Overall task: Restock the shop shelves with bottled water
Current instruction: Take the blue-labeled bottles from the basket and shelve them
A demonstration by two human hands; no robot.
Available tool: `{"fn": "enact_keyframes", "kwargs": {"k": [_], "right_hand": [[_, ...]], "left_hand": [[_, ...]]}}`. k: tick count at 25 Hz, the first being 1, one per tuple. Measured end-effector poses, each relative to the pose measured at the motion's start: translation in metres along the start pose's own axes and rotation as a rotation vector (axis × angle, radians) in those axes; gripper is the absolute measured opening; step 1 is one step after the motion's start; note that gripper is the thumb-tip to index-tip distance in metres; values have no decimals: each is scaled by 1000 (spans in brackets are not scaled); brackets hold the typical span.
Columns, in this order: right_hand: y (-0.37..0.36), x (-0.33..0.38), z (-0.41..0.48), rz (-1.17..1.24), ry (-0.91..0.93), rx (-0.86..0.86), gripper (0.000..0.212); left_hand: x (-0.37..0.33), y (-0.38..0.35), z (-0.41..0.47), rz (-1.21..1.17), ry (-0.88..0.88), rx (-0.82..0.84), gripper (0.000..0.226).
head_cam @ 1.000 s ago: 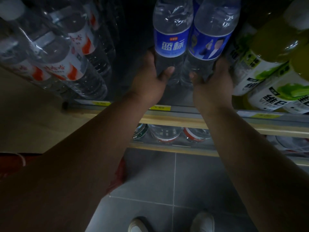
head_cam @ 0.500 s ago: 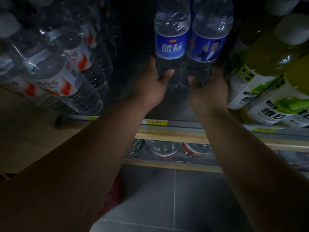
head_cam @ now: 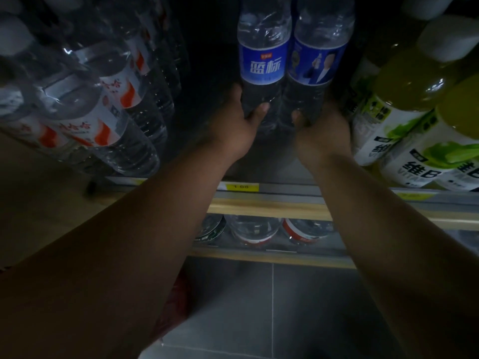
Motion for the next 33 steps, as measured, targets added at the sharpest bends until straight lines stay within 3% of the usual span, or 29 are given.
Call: {"fn": "enact_keyframes", "kwargs": {"k": [3,6,10,12,16,20,26,33], "right_hand": [[-4,-9,-20,-337,-17,154,42],[-1,-10,-63,-536,104,249,51],[22,-16,-118,-658,248,149,56],[43,-29,-148,-672,215,115,56],[91,-75,-201,-654,6,185,61],[159,-123,-245,-622,-223,144,64],[248,-224,-312,-564,-526,54,69],[346,-348,-376,-449,-783,-39,68]], "left_hand": [[-4,3,-21,320,-6,137,68],[-2,13,-58,575,34,282,71],[-13,23,-115,714,-89,358,70],[-28,24,-146,746,-174,383,73],[-67,11,-206,704,-322,434,70],[-102,-25,-246,680,-443,518,70],[-174,-135,-307,573,-704,689,69],[-254,-290,-378,568,-799,902,70]]}}
Point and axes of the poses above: each hand's wrist, its own z-axis towards the middle knuckle, its own y-axis out of the back of the hand, x = y × z, the point moved 9 cm from there along z, towards the middle knuckle, and after that the axes turned 5 degrees about -y, right-handed, at the moved point
